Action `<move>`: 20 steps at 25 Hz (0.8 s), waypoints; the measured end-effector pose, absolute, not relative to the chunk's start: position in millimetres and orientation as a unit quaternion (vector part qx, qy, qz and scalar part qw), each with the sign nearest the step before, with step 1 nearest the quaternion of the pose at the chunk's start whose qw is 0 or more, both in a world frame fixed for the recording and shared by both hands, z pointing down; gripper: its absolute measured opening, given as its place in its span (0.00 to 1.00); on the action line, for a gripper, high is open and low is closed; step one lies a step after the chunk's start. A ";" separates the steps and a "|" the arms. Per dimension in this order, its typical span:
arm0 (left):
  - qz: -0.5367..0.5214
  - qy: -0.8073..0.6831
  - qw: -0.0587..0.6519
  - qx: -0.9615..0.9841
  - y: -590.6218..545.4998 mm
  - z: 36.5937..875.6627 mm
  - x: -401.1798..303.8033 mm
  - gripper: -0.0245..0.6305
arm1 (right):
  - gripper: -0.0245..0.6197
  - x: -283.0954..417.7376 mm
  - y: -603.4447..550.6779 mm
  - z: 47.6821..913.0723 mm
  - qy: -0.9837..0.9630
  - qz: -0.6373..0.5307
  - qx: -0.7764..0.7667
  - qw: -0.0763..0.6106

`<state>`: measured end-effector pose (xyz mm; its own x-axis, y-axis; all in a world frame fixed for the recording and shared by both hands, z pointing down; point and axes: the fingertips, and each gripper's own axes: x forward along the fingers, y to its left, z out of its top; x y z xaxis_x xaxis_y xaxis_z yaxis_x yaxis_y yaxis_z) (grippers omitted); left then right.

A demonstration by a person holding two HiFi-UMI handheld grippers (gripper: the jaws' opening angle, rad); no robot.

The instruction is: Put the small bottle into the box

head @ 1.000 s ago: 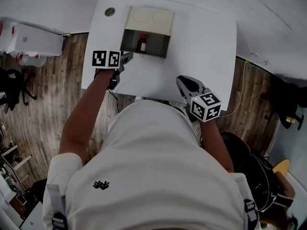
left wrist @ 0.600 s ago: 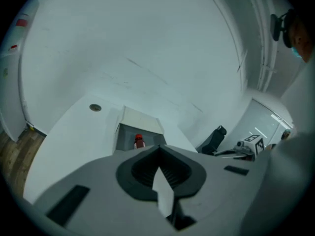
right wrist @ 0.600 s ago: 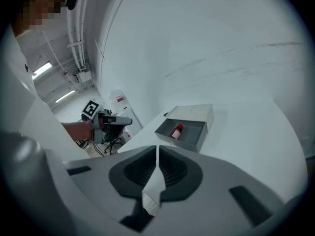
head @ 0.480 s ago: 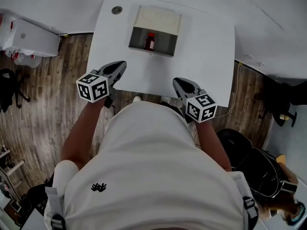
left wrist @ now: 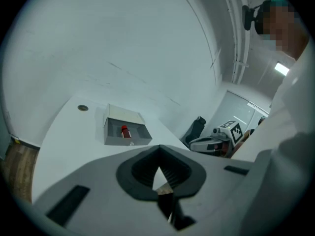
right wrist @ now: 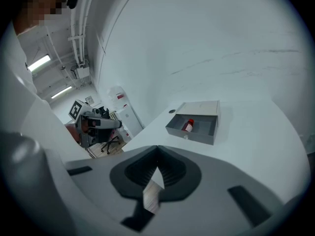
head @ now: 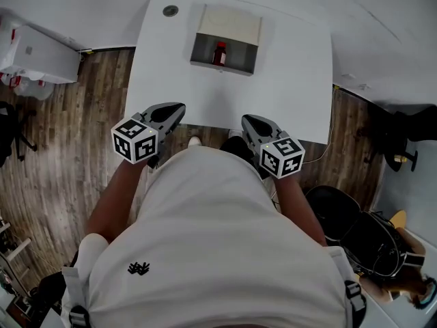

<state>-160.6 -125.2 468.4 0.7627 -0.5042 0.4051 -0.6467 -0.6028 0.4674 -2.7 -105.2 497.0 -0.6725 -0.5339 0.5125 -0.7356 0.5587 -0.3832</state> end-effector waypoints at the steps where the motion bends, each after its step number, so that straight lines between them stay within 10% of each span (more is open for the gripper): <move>1: 0.120 -0.318 0.301 0.891 -116.8 467.6 -161.1 0.05 | 0.05 -5.6 -96.1 495.7 -0.865 0.293 0.368 0.173; 20: 0.101 -0.305 0.293 0.900 -77.2 459.0 -167.2 0.04 | 0.05 -20.2 -54.9 486.7 -0.869 0.271 0.375 0.175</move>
